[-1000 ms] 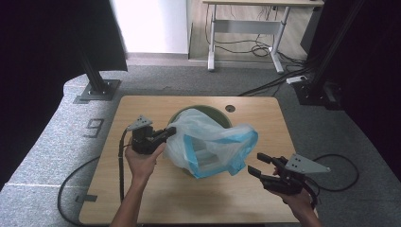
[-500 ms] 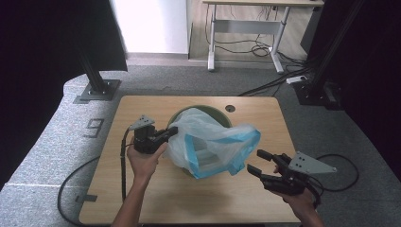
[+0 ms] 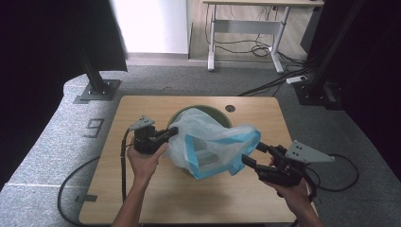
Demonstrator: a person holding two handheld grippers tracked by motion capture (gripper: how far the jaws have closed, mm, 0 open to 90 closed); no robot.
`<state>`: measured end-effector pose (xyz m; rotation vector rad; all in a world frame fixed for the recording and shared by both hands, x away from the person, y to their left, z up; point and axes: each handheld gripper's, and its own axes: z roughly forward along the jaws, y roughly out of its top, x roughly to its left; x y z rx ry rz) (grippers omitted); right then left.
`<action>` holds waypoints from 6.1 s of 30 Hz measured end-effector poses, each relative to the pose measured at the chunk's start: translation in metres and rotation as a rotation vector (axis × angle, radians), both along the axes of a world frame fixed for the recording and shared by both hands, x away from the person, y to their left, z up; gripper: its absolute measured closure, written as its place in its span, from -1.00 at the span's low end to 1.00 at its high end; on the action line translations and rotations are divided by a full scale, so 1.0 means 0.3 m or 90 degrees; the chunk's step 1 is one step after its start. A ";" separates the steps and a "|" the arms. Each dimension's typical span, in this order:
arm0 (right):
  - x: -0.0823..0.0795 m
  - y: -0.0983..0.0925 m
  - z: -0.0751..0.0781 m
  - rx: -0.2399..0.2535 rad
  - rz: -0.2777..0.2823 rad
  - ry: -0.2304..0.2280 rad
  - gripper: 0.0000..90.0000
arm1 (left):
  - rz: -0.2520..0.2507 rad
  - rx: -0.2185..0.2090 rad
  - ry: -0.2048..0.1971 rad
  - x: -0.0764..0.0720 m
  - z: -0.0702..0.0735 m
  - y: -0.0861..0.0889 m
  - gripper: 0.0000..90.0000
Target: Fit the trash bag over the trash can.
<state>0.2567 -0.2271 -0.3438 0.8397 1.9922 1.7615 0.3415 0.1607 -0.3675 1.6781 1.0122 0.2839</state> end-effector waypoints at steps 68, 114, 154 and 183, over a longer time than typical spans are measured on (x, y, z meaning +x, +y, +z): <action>0.694 0.144 -0.415 -0.122 -0.077 0.246 0.97 | 0.021 -0.062 0.187 0.286 -0.259 0.179 0.99; 0.701 0.105 -0.320 -0.091 -0.086 0.203 0.89 | -0.032 0.013 -0.006 0.284 -0.046 0.188 -0.07; 0.690 0.104 -0.312 -0.088 -0.075 0.201 0.89 | -0.122 0.109 -0.030 0.313 0.064 0.073 0.08; 0.684 0.095 -0.309 -0.083 -0.075 0.199 0.89 | -0.141 0.135 0.066 0.436 0.033 0.029 0.76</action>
